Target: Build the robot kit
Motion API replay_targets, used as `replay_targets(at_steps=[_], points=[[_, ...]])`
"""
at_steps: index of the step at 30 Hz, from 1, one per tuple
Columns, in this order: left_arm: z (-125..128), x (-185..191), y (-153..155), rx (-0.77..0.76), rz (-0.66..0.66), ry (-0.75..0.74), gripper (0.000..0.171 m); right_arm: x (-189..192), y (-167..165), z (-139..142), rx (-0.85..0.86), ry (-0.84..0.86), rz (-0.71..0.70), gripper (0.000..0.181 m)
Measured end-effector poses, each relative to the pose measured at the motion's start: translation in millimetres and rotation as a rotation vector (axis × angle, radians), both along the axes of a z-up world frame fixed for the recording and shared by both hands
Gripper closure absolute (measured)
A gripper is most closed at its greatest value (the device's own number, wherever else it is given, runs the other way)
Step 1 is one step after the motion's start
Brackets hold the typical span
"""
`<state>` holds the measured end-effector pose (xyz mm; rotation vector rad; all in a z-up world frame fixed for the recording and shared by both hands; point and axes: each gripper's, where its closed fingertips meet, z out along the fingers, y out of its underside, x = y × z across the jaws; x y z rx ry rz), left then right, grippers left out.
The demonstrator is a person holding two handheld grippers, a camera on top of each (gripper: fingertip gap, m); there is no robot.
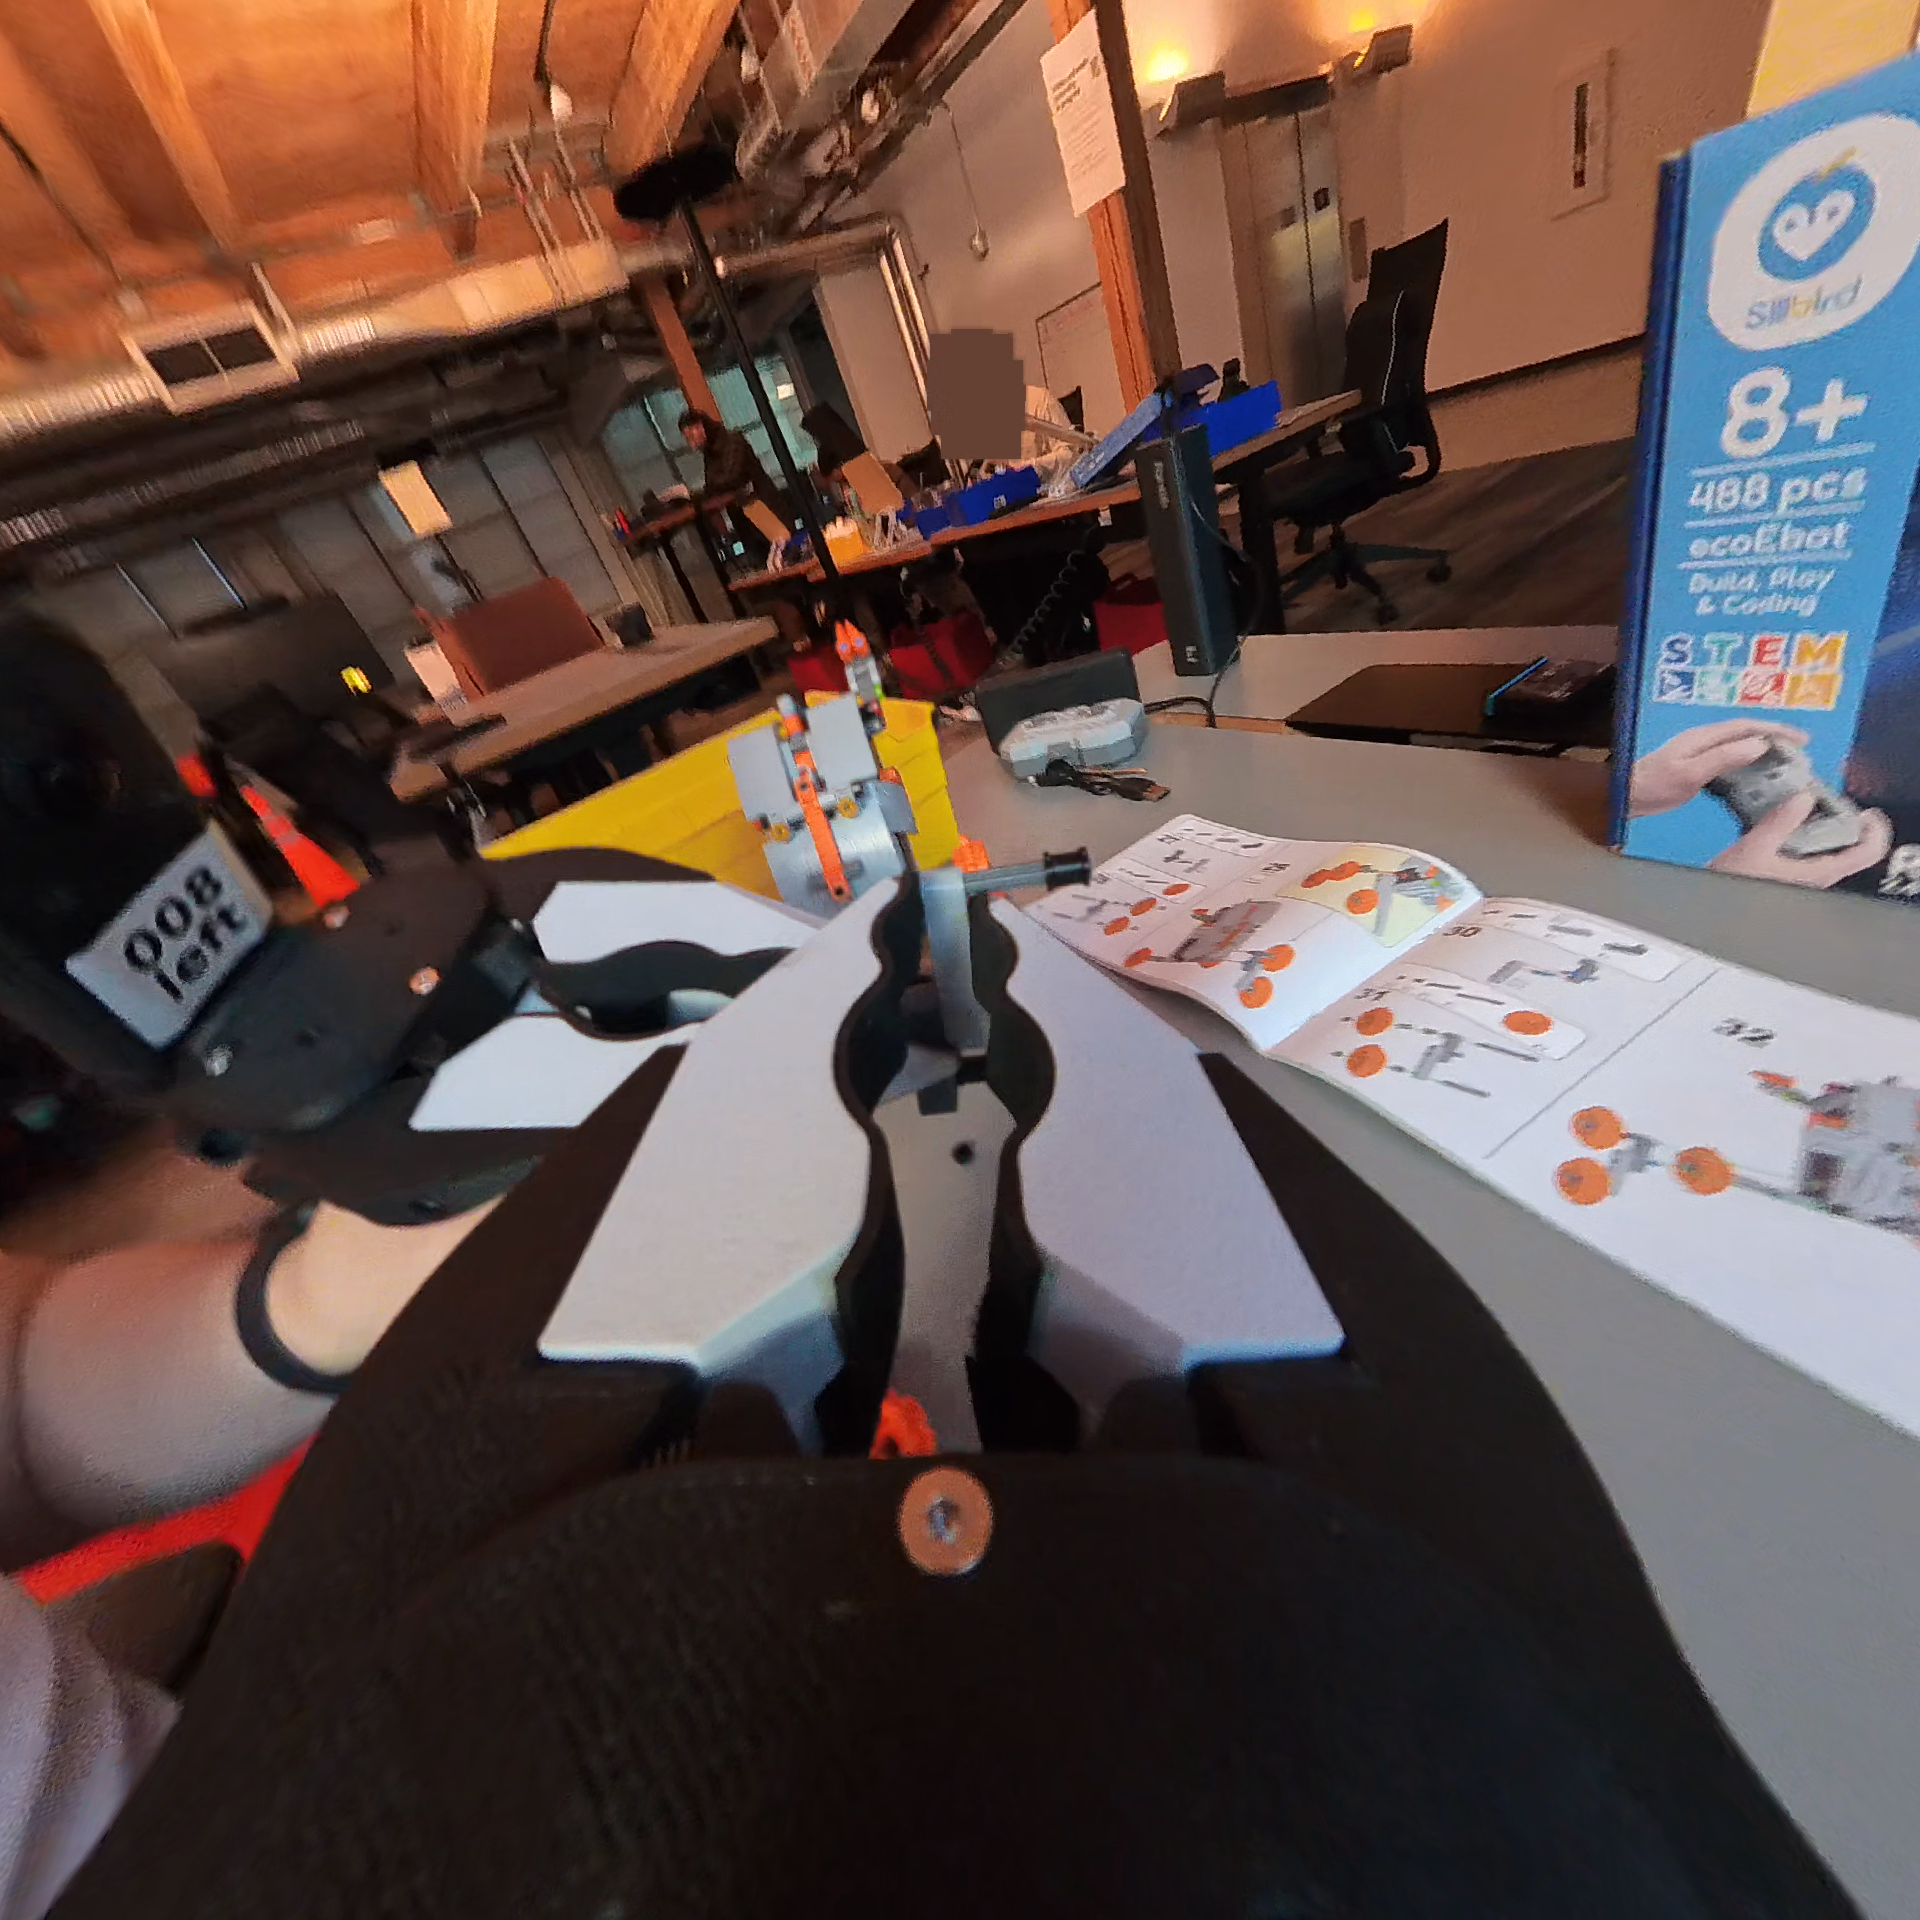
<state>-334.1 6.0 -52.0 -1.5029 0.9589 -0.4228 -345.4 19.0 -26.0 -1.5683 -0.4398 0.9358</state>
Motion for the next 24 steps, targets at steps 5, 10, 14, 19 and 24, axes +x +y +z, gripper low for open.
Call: replay_targets(at_steps=[5, 10, 14, 19, 24], points=[[7.4, -8.4, -21.1, -0.064, -0.237, -0.097, 0.153, 9.2, -23.8, 6.3, 0.264, -0.272, 0.130, 0.174], [22.2, -19.0, -31.1, 0.065, -0.411, 0.030, 0.133, 12.9, -48.5, -10.4, 0.517, -0.601, 0.249, 0.174], [18.3, -5.8, -45.1, 0.240, -0.493, 0.209, 0.135, 6.1, -62.4, -18.9, 0.630, -0.695, 0.312, 0.174], [8.6, 4.4, -52.1, 0.282, -0.535, 0.314, 0.136, 5.9, -68.7, -24.8, 0.739, -0.799, 0.296, 0.174], [3.6, 2.9, -59.2, 0.339, -0.577, 0.420, 0.140, 5.1, -76.6, -30.6, 0.772, -0.828, 0.332, 0.174]])
